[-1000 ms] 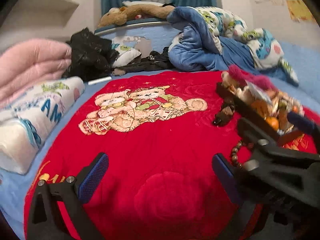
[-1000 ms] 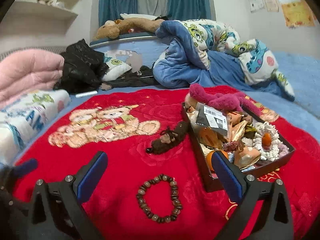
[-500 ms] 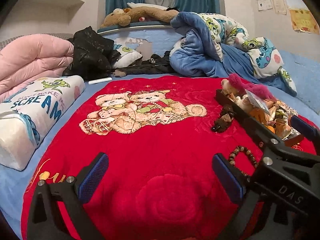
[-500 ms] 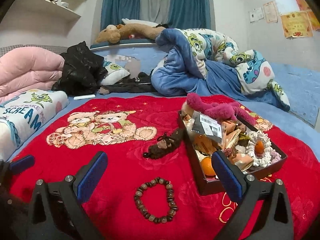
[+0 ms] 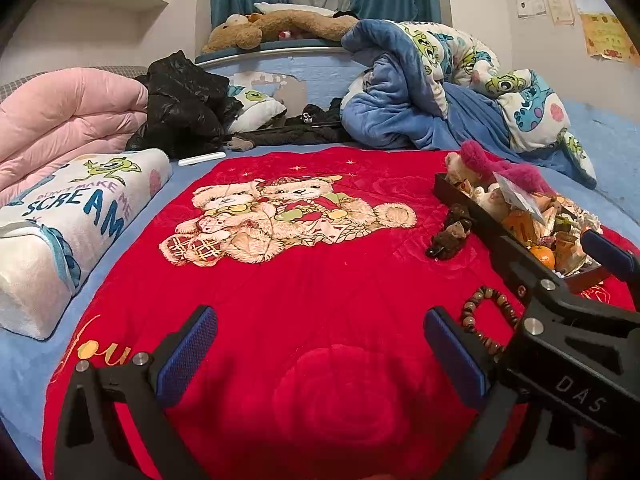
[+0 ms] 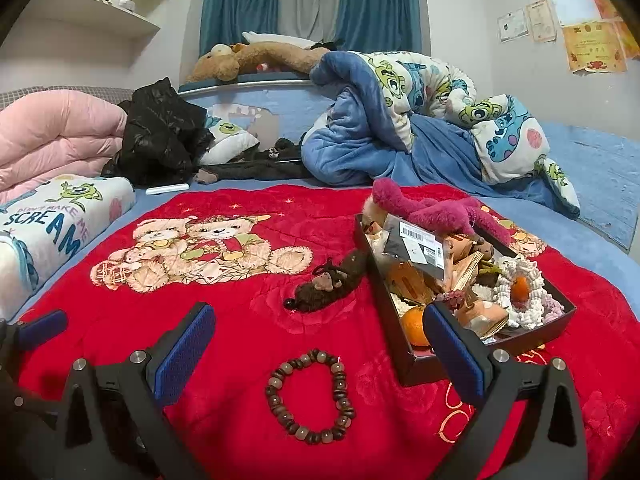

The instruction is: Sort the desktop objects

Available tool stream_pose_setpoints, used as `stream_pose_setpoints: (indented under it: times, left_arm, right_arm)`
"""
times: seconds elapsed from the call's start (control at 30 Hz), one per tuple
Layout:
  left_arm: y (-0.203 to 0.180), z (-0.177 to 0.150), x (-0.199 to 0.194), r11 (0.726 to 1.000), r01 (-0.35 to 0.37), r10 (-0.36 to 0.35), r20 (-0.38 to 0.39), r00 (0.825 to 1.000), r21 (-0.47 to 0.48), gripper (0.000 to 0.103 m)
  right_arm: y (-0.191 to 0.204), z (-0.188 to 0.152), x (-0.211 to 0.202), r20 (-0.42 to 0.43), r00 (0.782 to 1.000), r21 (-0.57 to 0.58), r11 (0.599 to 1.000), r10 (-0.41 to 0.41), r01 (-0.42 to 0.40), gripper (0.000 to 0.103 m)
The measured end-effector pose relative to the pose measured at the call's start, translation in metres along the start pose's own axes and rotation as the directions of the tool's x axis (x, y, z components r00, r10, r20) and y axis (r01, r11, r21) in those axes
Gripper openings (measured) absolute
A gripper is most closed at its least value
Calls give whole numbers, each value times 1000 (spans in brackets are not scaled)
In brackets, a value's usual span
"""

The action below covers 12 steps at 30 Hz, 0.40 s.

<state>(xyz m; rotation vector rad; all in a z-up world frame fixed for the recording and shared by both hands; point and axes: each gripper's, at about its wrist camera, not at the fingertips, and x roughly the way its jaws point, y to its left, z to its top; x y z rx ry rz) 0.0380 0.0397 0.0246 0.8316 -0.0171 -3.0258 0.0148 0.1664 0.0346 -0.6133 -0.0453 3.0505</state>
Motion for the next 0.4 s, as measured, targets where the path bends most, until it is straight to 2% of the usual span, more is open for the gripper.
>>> stream_pose_setpoints:
  times: [0.4]
  left_arm:
    - [1,-2,-2,1000,-1,1,-1,1000,-4,103]
  right_arm:
    - [1,-2,2,-3,1000,0,1000,8,-8,103]
